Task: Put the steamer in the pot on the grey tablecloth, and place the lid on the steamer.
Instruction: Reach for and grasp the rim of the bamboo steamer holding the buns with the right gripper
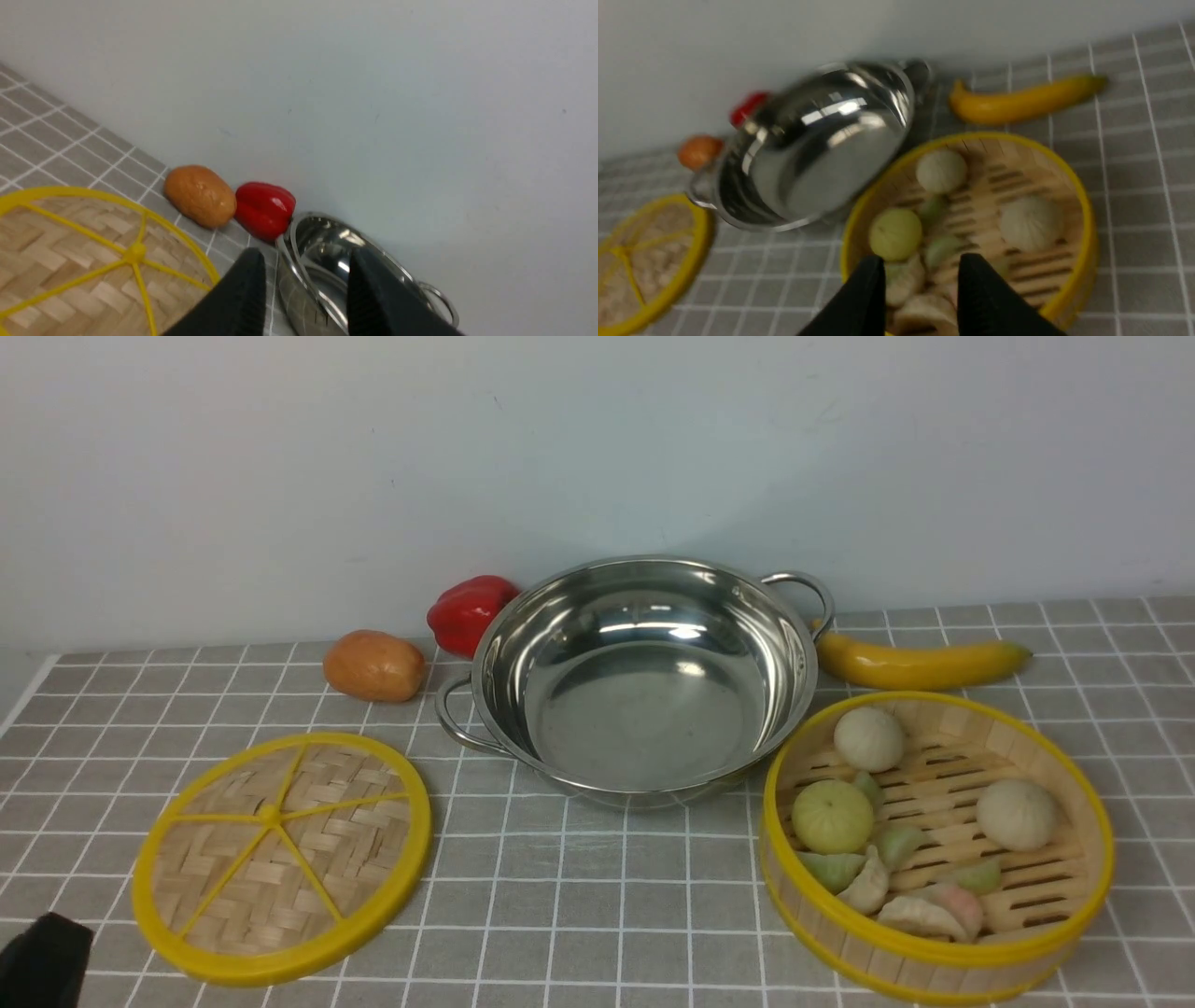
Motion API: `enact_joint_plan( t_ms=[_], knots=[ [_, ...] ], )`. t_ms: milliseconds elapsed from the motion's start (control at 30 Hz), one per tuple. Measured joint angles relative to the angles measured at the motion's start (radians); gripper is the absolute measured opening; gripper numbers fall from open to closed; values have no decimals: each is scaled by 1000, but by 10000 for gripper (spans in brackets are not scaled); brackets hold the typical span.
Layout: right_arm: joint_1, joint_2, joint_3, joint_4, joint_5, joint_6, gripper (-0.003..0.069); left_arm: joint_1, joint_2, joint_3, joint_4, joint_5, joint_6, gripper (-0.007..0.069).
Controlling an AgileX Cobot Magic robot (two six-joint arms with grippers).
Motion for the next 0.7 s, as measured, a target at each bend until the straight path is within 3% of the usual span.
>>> enact_joint_plan(
  t_ms=[200,400,700],
  knots=[
    [0,348,-83,-135,17,65,240,0,0,0,0,115,7,243],
    [0,589,-102,-145,-40,56,240,0,0,0,0,126,9,243],
    [0,723,-104,-144,-114,24,240,0,0,0,0,126,9,243]
  ],
)
